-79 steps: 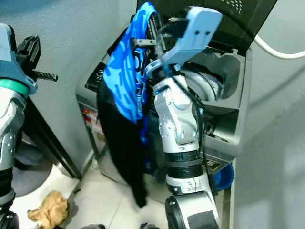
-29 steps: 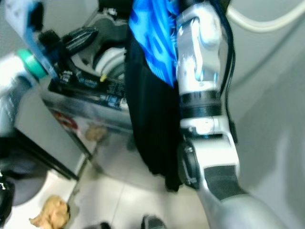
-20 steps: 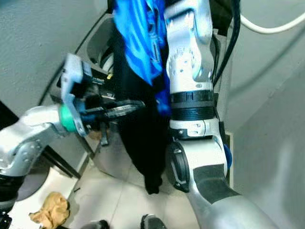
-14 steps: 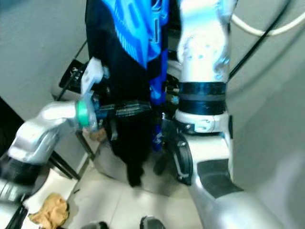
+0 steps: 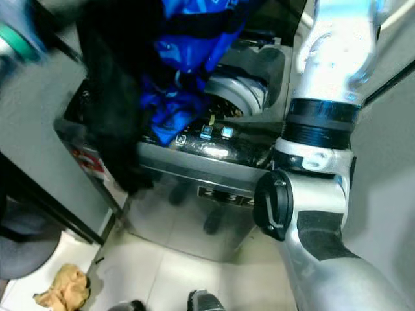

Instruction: Clothes washing

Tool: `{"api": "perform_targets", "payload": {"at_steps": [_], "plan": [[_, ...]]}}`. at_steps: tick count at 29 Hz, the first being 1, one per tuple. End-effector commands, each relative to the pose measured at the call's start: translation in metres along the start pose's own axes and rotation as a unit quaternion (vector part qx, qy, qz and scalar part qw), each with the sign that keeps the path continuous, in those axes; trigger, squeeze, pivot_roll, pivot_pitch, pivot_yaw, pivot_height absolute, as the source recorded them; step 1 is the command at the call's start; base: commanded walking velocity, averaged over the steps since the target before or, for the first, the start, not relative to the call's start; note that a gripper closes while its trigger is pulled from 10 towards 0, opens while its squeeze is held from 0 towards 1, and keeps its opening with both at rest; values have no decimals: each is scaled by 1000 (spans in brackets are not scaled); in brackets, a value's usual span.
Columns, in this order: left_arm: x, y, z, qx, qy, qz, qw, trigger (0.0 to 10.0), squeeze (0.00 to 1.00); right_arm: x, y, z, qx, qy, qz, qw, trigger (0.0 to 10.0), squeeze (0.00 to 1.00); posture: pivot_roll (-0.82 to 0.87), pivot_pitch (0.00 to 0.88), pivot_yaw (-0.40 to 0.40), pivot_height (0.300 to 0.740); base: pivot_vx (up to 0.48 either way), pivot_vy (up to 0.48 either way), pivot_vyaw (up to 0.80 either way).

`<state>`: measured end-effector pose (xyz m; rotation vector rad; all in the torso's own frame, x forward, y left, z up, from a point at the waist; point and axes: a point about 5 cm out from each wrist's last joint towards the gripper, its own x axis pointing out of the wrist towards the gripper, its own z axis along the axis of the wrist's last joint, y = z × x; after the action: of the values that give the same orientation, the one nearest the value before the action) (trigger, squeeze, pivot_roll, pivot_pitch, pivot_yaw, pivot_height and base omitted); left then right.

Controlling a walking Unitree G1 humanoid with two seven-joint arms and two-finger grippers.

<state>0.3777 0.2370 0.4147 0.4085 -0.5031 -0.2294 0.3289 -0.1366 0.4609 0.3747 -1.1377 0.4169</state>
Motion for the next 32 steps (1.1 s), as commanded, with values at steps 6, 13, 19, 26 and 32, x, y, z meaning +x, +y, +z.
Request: {"api": "perform_targets", "payload": {"at_steps": [6, 13, 19, 26, 32], "plan": [[-6, 13, -17, -13, 47, 11, 999, 10000, 0, -32, 62, -84, -58, 140, 61, 986, 10000, 0, 67, 100, 21, 740, 0, 0, 0], [-10, -41, -51, -73, 66, -135, 986, 10000, 0, -63, 108, -129, -54, 230, 112, 965, 10000, 0, 66, 101, 13, 740, 0, 0, 0], [-35, -123, -57, -165, 23, -296, 940, 10000, 0, -88, 138, -155, -65, 291, 160, 941, 10000, 0, 70, 108, 0, 740, 0, 0, 0], [-94, -199, -37, -245, -4, -367, 897, 10000, 0, -100, 114, -175, -147, 362, 98, 915, 10000, 0, 86, 117, 4, 740, 0, 0, 0], [-123, -215, -34, -259, 10, -342, 903, 10000, 0, -101, 67, -176, -214, 395, 15, 894, 10000, 1000, 90, 123, 9, 740, 0, 0, 0]]}}
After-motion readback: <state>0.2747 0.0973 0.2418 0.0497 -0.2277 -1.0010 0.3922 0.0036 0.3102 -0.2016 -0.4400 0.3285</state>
